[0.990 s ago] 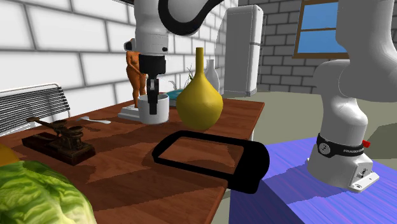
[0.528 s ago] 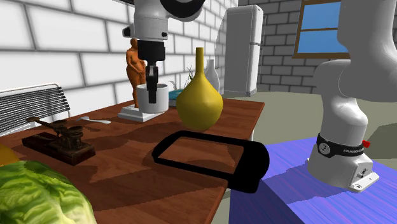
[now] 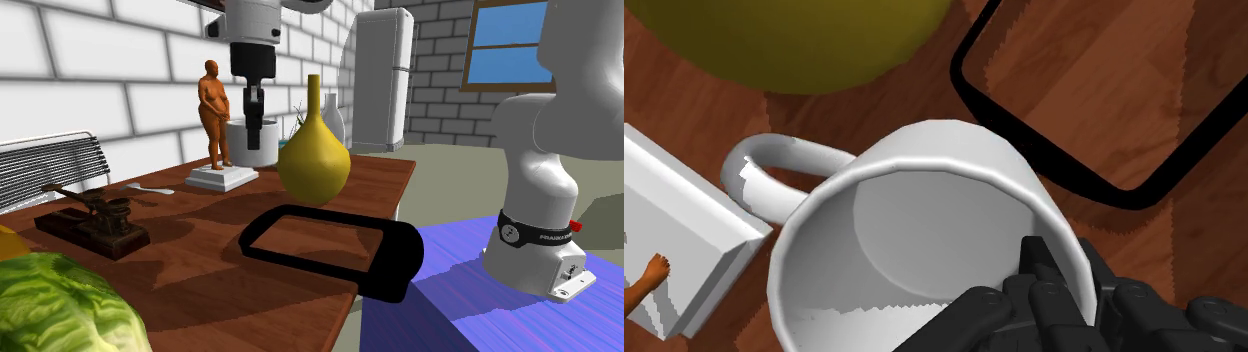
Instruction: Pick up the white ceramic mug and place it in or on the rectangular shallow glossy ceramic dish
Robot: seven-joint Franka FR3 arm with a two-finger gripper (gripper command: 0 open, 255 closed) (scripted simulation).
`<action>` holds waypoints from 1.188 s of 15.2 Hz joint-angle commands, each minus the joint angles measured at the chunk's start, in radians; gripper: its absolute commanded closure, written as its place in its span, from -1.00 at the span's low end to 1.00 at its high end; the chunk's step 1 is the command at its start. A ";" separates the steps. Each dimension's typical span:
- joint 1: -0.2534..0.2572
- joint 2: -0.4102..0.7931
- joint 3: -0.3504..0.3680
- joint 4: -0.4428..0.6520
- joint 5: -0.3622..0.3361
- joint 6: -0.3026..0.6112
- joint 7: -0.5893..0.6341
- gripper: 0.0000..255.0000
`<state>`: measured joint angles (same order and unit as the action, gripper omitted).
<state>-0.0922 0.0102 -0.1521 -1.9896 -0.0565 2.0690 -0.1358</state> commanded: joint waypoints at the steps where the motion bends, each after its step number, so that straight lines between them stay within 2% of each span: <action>1: 0.016 -0.069 0.015 -0.076 -0.014 0.006 0.038 1.00; 7: 0.056 -0.259 0.075 -0.267 -0.034 0.000 0.148 1.00; 13: 0.097 -0.429 0.147 -0.412 -0.021 -0.032 0.253 1.00; 18: 0.096 -0.409 0.147 -0.463 -0.024 0.039 0.257 1.00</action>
<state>0.0046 -0.4055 -0.0037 -2.4459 -0.0792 2.0935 0.1221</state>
